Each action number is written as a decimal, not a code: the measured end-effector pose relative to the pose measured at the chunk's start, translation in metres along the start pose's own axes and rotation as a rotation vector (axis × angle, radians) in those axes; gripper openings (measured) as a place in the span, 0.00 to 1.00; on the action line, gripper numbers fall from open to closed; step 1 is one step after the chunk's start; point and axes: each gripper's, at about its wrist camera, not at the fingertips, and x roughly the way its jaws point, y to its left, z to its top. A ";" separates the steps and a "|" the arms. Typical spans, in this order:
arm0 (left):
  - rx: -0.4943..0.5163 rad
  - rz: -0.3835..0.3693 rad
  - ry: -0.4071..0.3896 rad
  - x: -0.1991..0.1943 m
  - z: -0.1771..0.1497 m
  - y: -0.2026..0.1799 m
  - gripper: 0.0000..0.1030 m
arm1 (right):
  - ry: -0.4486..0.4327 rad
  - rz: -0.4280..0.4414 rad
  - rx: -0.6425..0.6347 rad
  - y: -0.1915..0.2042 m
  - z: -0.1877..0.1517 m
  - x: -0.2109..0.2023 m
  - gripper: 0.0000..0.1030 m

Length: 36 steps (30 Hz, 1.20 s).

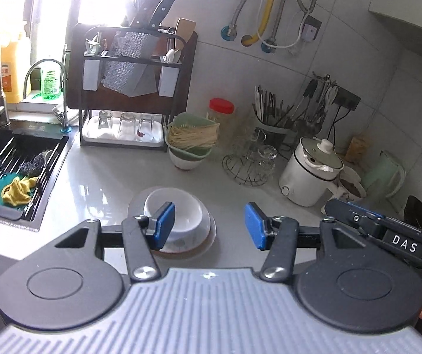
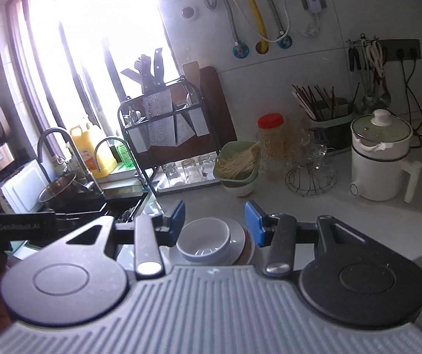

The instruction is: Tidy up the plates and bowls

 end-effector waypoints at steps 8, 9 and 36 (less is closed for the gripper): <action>-0.004 0.021 -0.018 -0.023 -0.037 0.001 0.83 | -0.012 -0.024 -0.022 0.004 -0.029 -0.022 0.70; -0.005 0.027 -0.017 -0.025 -0.041 0.002 0.90 | -0.015 -0.023 -0.022 0.004 -0.032 -0.024 0.78; 0.040 0.136 0.023 -0.023 -0.067 -0.007 0.96 | 0.022 -0.070 -0.032 -0.004 -0.062 -0.037 0.83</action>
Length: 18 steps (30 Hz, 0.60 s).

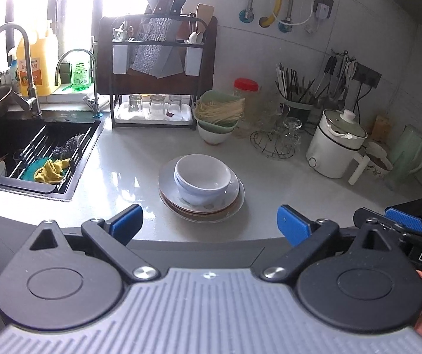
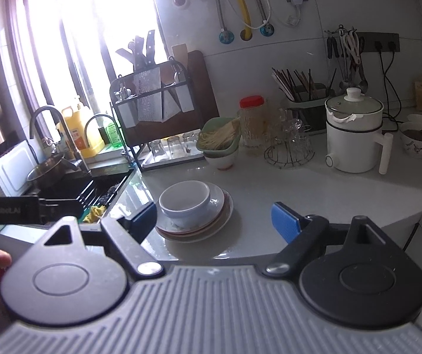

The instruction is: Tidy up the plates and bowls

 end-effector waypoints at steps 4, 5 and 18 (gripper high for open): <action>0.011 0.006 0.001 0.000 -0.002 -0.003 0.96 | -0.003 0.000 0.006 -0.002 0.000 -0.003 0.83; 0.013 0.007 0.001 0.000 -0.002 -0.004 0.96 | -0.006 -0.001 0.006 -0.003 0.000 -0.004 0.83; 0.016 0.014 0.005 -0.003 -0.008 -0.006 0.96 | -0.014 0.001 -0.002 0.001 -0.003 -0.009 0.83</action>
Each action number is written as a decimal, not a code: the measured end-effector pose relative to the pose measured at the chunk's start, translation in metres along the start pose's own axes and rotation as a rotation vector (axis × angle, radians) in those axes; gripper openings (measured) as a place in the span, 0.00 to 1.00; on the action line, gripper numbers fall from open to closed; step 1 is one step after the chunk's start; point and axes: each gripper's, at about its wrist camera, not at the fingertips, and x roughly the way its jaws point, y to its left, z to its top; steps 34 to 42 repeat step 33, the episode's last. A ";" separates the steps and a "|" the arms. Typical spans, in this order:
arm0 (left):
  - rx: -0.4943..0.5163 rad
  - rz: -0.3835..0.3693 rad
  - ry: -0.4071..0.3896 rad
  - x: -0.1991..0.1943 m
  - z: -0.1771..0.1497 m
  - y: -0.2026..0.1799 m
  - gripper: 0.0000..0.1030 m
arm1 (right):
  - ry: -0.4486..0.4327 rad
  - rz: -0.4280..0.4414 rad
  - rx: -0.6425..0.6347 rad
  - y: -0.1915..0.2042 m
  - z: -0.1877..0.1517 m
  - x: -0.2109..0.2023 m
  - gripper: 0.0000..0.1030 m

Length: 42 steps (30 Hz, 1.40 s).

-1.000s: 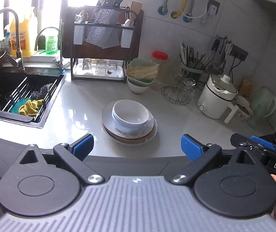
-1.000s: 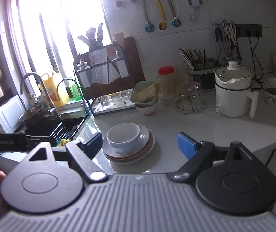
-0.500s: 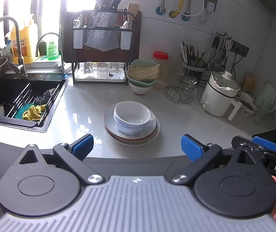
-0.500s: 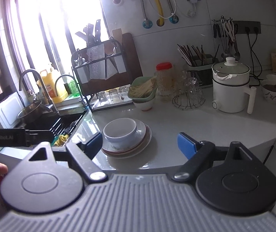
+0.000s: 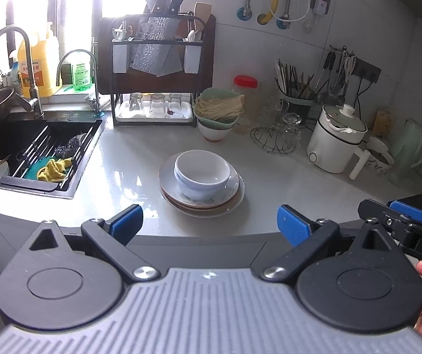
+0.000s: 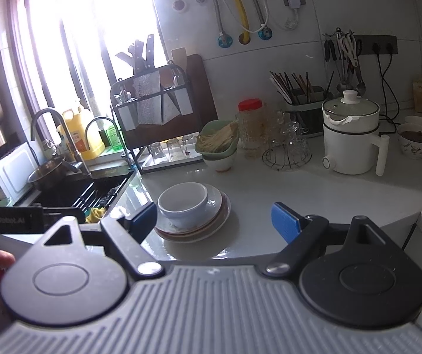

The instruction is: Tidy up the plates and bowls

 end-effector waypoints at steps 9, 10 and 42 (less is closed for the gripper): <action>0.001 0.008 0.006 -0.003 -0.004 -0.002 0.96 | -0.002 0.004 0.000 0.002 -0.001 0.001 0.83; 0.005 0.012 0.008 -0.003 -0.005 -0.003 0.96 | -0.002 0.006 0.002 0.001 -0.001 0.001 0.83; -0.002 0.023 0.027 -0.004 -0.006 0.002 0.96 | 0.011 -0.004 0.009 -0.010 -0.003 0.006 0.83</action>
